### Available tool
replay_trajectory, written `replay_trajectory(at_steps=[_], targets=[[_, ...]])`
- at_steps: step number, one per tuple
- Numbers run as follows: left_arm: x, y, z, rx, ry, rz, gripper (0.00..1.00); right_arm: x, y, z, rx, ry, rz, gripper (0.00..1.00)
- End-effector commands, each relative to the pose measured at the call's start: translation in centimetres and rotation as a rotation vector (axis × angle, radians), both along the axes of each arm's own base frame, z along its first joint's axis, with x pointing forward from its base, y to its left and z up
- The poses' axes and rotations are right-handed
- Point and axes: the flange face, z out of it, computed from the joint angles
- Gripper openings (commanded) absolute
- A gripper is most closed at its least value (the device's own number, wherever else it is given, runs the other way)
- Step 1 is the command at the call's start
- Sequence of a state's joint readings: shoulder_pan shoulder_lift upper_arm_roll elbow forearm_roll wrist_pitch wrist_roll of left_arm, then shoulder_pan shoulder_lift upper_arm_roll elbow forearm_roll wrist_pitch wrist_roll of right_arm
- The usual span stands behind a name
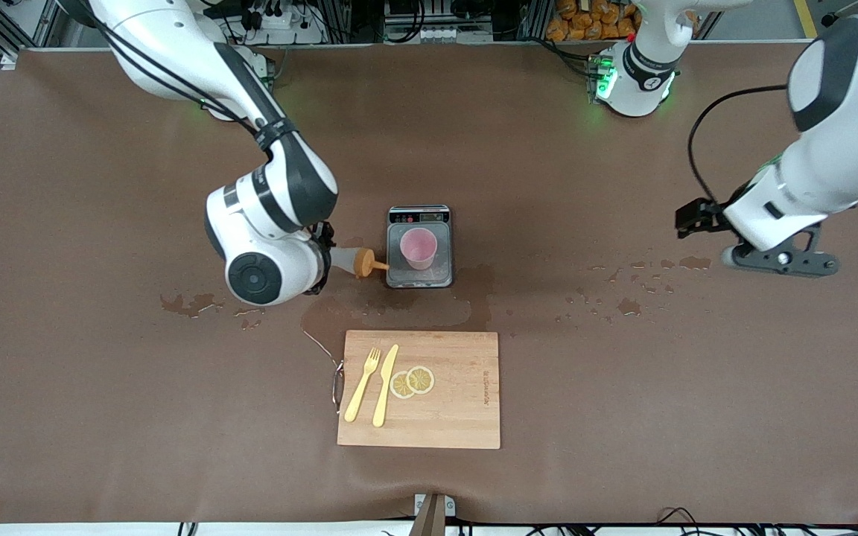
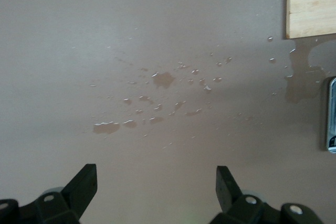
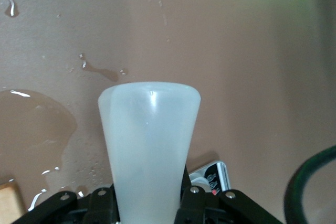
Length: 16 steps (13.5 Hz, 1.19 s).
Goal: Add sauce to pink cup with both arms
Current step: 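Tilt the sauce bottle over the pink cup with the right gripper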
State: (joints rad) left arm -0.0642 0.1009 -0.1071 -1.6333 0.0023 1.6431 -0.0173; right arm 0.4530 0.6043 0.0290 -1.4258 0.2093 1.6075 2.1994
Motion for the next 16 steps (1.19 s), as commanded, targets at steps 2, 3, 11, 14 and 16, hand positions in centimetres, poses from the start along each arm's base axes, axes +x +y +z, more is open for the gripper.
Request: replay_trajectory(at_steps=[2, 3, 11, 14, 16], targets=[[-2.6, 1.4, 2.8, 0.007, 0.007, -0.009, 1.00, -1.7, 1.7, 1.8, -0.072, 0.008, 0.020, 0.36], [-2.8, 1.7, 3.2, 0.006, 0.011, -0.015, 1.00, -2.0, 1.8, 1.9, -0.099, 0.016, 0.040, 0.36], [-4.4, 2.1, 6.9, -0.003, -0.020, -0.022, 1.00, -3.0, 2.3, 1.0, -0.260, 0.088, 0.061, 0.36], [-4.1, 2.4, 6.7, -0.011, -0.021, -0.014, 1.00, -3.0, 3.3, 0.2, -0.287, 0.089, 0.055, 0.36], [-4.1, 2.4, 6.9, -0.014, -0.031, -0.012, 1.00, -3.0, 3.3, 0.2, -0.292, 0.090, 0.052, 0.34]])
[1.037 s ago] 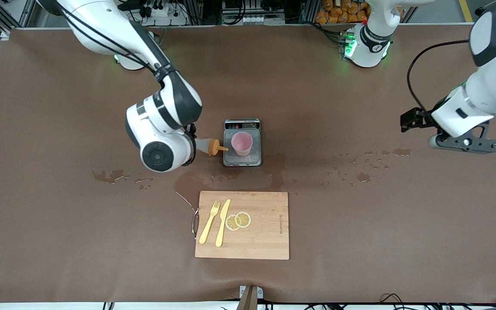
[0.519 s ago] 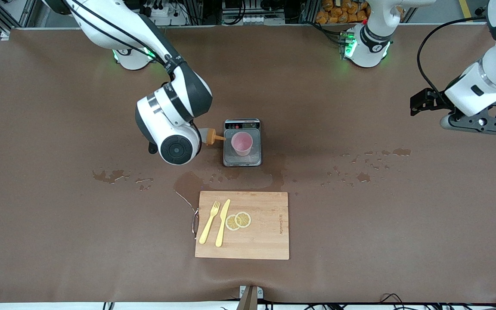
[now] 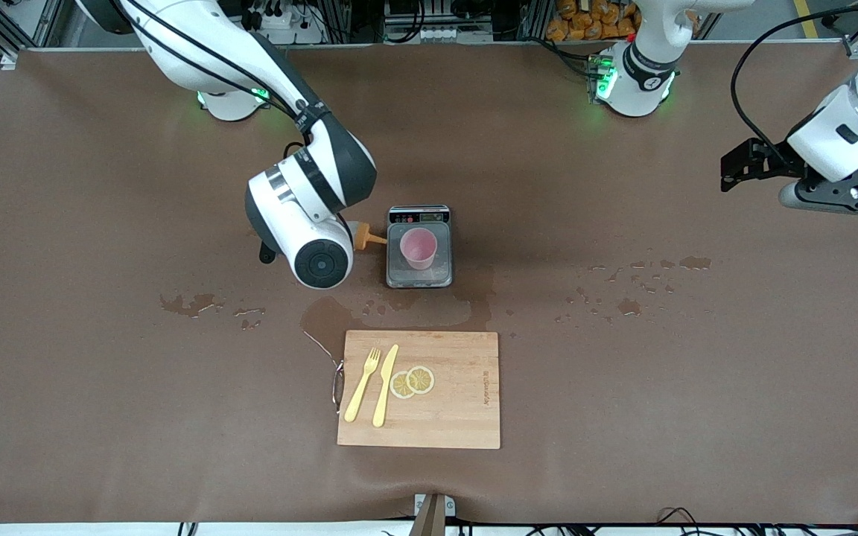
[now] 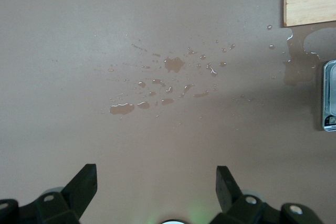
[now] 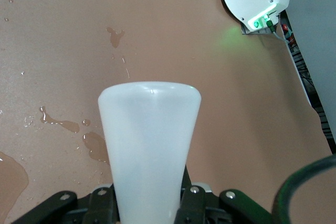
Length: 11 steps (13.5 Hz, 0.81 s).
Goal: Add sauce to pink cup with both arms
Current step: 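Tilt the sauce bottle over the pink cup with the right gripper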
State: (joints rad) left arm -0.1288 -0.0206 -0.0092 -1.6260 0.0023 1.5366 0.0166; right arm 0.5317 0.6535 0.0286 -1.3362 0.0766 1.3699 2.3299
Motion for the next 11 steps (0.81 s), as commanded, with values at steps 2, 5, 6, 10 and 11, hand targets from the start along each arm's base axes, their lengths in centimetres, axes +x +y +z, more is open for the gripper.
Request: replay_trajectory(at_steps=[2, 5, 6, 10, 11], targets=[[0.0, 0.3, 1.2, -0.025, -0.046, -0.009, 1.00, 0.1, 0.6, 0.5, -0.046, -0.007, 0.003, 0.26], [0.1, -0.1, 1.4, -0.027, -0.061, -0.015, 1.00, -0.4, 1.2, 0.5, -0.046, -0.002, 0.015, 0.11], [0.1, -0.3, 1.4, -0.029, -0.065, -0.018, 1.00, -0.5, 1.3, 0.4, -0.047, 0.001, 0.018, 0.01], [0.3, -0.5, 2.0, -0.058, -0.097, -0.016, 1.00, -0.8, 2.0, 0.0, -0.049, 0.007, 0.029, 0.00], [0.3, -0.4, 2.1, -0.050, -0.100, -0.017, 1.00, -0.6, 2.1, 0.2, -0.045, 0.000, 0.028, 0.00]])
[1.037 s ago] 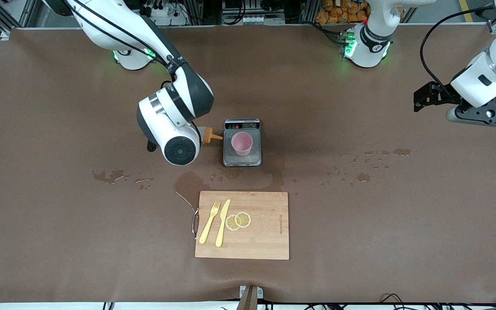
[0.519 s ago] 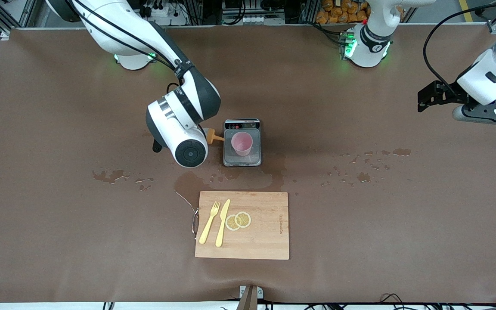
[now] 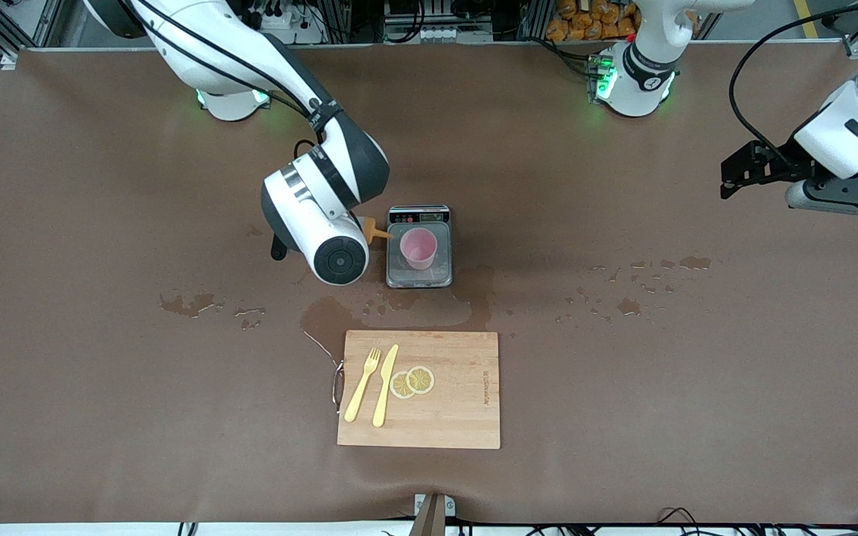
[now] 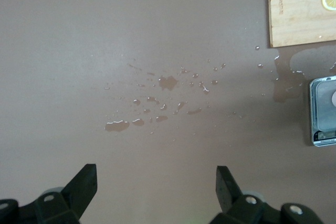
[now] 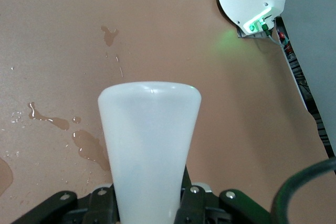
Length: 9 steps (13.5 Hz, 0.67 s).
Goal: Add sauce to pink cup with both arms
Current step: 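Tilt the sauce bottle over the pink cup with the right gripper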
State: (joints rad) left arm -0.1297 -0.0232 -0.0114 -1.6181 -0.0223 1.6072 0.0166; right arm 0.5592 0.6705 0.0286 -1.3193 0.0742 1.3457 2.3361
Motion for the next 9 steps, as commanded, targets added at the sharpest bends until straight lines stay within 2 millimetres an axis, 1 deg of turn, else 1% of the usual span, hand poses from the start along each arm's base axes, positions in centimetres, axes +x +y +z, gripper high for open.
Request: replay_trajectory(at_steps=[1, 3, 5, 6, 9], targets=[[-0.6, 0.1, 1.1, -0.014, -0.023, -0.008, 1.00, 0.4, 0.7, 0.5, -0.025, -0.019, 0.003, 0.00], [-0.5, 0.2, 0.9, -0.019, -0.019, 0.008, 1.00, 0.6, 1.3, 0.6, -0.014, -0.026, 0.005, 0.00], [-0.5, 0.6, 0.9, -0.019, -0.018, 0.014, 1.00, 0.6, 1.7, 0.1, -0.015, -0.026, 0.009, 0.00], [-0.4, 0.6, 0.8, -0.018, -0.016, 0.014, 1.00, 0.5, 1.8, -0.2, -0.015, -0.025, 0.010, 0.00], [-0.5, 0.5, 0.8, -0.020, -0.014, 0.014, 1.00, 0.5, 1.8, -0.2, -0.019, -0.025, 0.007, 0.00]])
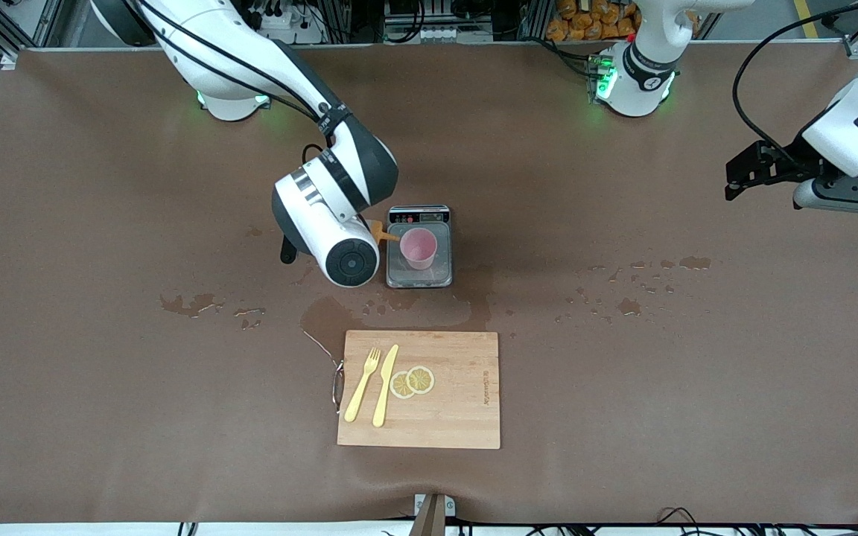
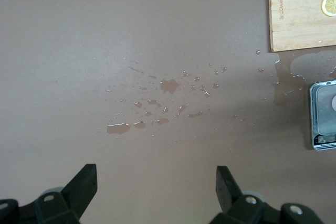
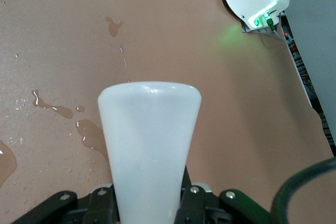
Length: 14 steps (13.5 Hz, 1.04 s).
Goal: Add sauce to pink cup with both arms
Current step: 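Tilt the sauce bottle over the pink cup with the right gripper, then carry the sauce bottle back to its spot with the right gripper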
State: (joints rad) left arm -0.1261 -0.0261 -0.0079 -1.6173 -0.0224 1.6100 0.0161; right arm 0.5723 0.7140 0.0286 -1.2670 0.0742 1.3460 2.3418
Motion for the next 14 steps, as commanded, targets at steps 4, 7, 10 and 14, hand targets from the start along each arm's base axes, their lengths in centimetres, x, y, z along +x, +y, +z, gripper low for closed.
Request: replay_trajectory(at_steps=[4, 7, 10, 14], targets=[[-0.5, 0.0, 0.7, -0.022, -0.011, 0.006, 1.00, 1.8, -0.8, 3.0, 0.046, -0.028, -0.036, 0.00], [-0.6, 0.0, 0.7, -0.022, -0.008, 0.006, 1.00, 3.9, -2.8, 5.2, 0.194, -0.004, -0.076, 0.00], [-0.6, 0.0, 0.8, -0.021, -0.011, 0.006, 1.00, 6.4, -5.3, 9.5, 0.401, -0.075, -0.123, 0.00], [-0.9, -1.2, -0.2, 0.019, 0.024, 0.009, 1.00, 9.2, -10.1, 12.5, 0.596, -0.105, -0.189, 0.00]])
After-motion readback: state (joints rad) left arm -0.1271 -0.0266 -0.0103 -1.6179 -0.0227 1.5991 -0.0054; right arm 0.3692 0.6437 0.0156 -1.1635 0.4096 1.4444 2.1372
